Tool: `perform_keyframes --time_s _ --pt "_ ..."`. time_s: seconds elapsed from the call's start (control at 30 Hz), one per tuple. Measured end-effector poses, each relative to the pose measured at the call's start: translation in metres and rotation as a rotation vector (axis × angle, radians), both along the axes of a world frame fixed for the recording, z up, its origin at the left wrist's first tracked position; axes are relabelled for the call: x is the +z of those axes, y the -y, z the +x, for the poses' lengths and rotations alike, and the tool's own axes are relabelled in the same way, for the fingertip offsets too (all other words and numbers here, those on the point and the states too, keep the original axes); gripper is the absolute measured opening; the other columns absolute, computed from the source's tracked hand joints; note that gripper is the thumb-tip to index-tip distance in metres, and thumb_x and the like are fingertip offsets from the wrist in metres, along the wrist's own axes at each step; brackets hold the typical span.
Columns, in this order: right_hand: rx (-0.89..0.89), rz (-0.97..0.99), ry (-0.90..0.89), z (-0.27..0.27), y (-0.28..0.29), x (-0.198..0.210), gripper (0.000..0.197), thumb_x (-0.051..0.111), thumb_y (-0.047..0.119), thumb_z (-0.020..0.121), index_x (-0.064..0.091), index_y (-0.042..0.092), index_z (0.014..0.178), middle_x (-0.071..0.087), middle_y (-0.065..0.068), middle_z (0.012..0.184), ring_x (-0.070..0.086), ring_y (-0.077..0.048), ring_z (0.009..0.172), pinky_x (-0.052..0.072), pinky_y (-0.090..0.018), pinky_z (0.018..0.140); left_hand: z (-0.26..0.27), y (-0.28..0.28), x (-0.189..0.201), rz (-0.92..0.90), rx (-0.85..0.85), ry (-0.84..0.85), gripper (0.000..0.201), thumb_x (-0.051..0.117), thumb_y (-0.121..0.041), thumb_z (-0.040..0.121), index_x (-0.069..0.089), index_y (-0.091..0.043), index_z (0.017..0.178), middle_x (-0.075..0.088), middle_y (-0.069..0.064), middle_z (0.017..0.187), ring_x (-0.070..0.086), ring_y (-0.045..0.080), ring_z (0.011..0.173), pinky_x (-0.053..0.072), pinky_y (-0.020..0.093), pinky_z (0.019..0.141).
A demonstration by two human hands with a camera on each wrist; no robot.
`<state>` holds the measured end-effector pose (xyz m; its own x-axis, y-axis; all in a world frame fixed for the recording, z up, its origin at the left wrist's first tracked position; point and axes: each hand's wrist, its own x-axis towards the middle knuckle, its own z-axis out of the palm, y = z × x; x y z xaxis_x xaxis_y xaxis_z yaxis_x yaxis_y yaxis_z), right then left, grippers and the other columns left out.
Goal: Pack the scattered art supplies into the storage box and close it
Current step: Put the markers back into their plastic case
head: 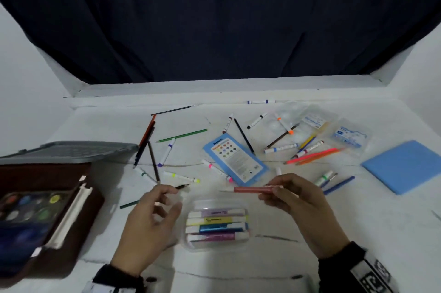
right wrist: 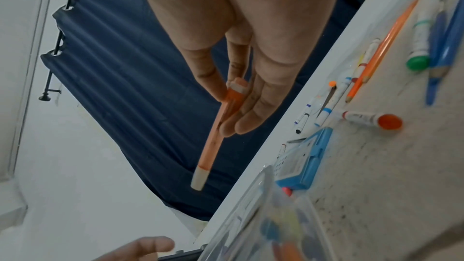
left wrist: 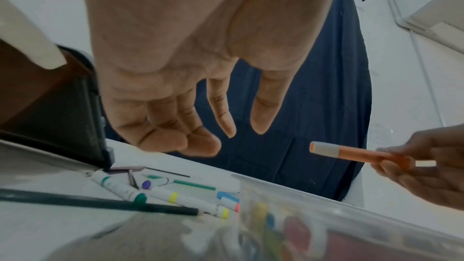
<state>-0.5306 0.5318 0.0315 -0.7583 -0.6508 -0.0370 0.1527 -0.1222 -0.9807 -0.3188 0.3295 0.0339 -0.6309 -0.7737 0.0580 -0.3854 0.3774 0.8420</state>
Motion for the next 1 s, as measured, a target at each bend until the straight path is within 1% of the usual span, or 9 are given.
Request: perform_keyframes --time_s 0.1,0.23,0.37,0.5,0.63,0.73,0.77,0.83,1.0 --pt "0.0 0.028 -0.048 0.018 0.013 0.009 0.006 0.061 0.003 0.091 0.064 0.005 0.096 0.07 -0.02 0.087 0.071 -0.034 0.084 0.057 -0.039 0.077 0.012 0.009 -0.007 0.126 -0.062 0.088 0.026 0.073 -0.024 0.088 0.06 -0.035 0.107 0.063 0.006 0.09 0.061 0.015 0.069 0.047 0.016 0.058" --pt "-0.066 0.037 -0.001 0.024 0.031 0.02 0.03 0.07 0.02 0.084 0.061 0.007 0.109 0.071 -0.021 0.085 0.065 -0.024 0.079 0.055 -0.037 0.075 0.013 0.012 -0.012 0.198 -0.154 0.141 0.023 0.072 -0.026 0.089 0.062 -0.032 0.108 0.065 0.004 0.085 0.062 0.01 0.063 0.05 0.018 0.057" --pt "-0.048 0.041 0.06 0.026 0.046 0.03 0.021 0.061 0.021 0.092 0.068 0.007 0.107 0.073 -0.013 0.095 0.065 -0.021 0.086 0.053 -0.039 0.078 0.011 0.014 -0.019 0.218 -0.195 0.165 0.021 0.07 -0.024 0.091 0.063 -0.033 0.108 0.064 0.0 0.088 0.06 0.009 0.063 0.049 0.018 0.053" --pt "0.054 0.05 0.036 0.033 0.065 0.041 0.022 0.047 0.026 0.102 0.065 0.021 0.113 0.062 -0.009 0.087 0.061 -0.024 0.075 0.052 -0.033 0.067 0.015 0.019 -0.021 0.187 -0.253 0.207 0.024 0.068 -0.032 0.092 0.058 -0.039 0.112 0.065 -0.003 0.091 0.063 0.011 0.071 0.049 0.017 0.059" --pt "0.16 0.298 -0.215 0.032 0.079 0.037 0.025 0.047 0.033 0.102 0.06 0.039 0.123 0.051 -0.002 0.088 0.043 -0.017 0.069 0.041 -0.026 0.058 0.016 0.023 -0.02 0.193 -0.281 0.201 0.024 0.069 -0.036 0.091 0.058 -0.04 0.111 0.066 -0.004 0.091 0.066 0.015 0.073 0.051 0.02 0.06" --pt "0.301 0.544 -0.594 0.027 0.083 0.028 0.044 0.056 0.019 0.097 0.048 0.031 0.14 0.052 0.003 0.115 0.056 -0.014 0.097 0.051 -0.031 0.084 0.016 0.024 -0.018 0.194 -0.303 0.209 0.024 0.068 -0.037 0.091 0.057 -0.04 0.112 0.065 -0.004 0.093 0.067 0.016 0.075 0.053 0.021 0.061" --pt "0.323 0.57 -0.711 0.026 0.085 0.026 0.042 0.056 0.015 0.096 0.052 0.024 0.137 0.053 0.0 0.114 0.055 -0.014 0.102 0.05 -0.031 0.089 0.015 0.025 -0.017 0.191 -0.31 0.212 0.024 0.068 -0.037 0.091 0.057 -0.039 0.112 0.065 -0.004 0.094 0.067 0.016 0.076 0.054 0.021 0.061" --pt "0.379 0.555 -0.851 0.027 0.089 0.027 0.035 0.059 0.015 0.095 0.06 0.02 0.13 0.057 0.003 0.102 0.055 -0.01 0.095 0.048 -0.024 0.085 0.015 0.025 -0.017 0.188 -0.32 0.203 0.024 0.068 -0.035 0.091 0.057 -0.038 0.113 0.064 -0.004 0.093 0.066 0.016 0.075 0.054 0.021 0.06" --pt "0.55 0.592 -1.049 0.033 0.099 0.028 0.018 0.06 0.028 0.096 0.063 0.03 0.114 0.07 0.008 0.1 0.062 -0.005 0.086 0.051 -0.023 0.08 0.015 0.027 -0.019 0.172 -0.338 0.202 0.027 0.068 -0.036 0.091 0.057 -0.038 0.115 0.063 -0.005 0.094 0.065 0.012 0.076 0.054 0.019 0.061"
